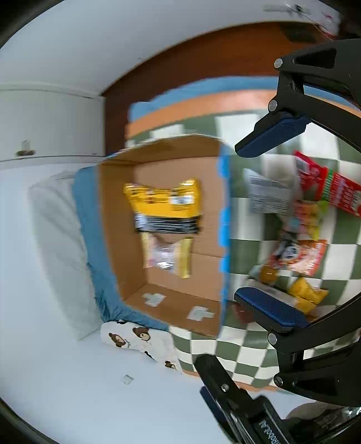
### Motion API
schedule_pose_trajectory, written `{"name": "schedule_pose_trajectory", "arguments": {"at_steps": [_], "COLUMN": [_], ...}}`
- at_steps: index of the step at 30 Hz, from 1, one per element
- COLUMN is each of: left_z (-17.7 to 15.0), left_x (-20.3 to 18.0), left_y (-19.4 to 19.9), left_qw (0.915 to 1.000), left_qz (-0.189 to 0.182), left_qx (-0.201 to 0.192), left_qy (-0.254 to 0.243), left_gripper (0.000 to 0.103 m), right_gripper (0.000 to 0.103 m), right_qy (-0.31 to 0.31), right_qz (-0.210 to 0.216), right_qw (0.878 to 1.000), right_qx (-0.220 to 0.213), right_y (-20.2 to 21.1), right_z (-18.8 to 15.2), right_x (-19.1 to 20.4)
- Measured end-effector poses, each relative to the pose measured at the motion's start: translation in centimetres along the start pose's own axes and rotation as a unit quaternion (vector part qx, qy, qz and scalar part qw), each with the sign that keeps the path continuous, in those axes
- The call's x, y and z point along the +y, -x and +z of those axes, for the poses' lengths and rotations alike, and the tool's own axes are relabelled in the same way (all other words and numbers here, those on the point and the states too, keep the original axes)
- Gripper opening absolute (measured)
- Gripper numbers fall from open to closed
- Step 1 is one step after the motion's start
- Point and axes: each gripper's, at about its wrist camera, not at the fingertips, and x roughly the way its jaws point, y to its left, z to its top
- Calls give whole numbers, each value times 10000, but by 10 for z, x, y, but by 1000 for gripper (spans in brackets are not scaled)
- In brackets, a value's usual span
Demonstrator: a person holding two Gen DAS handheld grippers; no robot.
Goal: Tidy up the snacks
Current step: 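Grasp the Franzzi cookie pack with the left tool while the right grasps the grey-white packet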
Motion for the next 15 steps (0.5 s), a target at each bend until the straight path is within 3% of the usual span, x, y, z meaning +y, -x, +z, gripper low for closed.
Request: {"name": "schedule_pose_trajectory", "arguments": {"at_steps": [4, 9, 15], "left_z": [-39, -89, -109], "left_x": [17, 50, 77], "left_y": [-28, -73, -118], "left_qw": [9983, 9883, 9755], "left_qz": [311, 818, 963], "left_qx": [483, 1211, 1846], "left_qy": [121, 429, 706], "left_gripper": [92, 92, 92], "right_gripper": [97, 97, 97], "right_qy": [-344, -847, -748], "right_qz": [34, 48, -76], "right_qw": [9978, 9906, 9869], "right_qx": [560, 1074, 1430], "right_y": [-35, -84, -138], "right_z": [-31, -50, -49], "right_x": [-27, -66, -68]}}
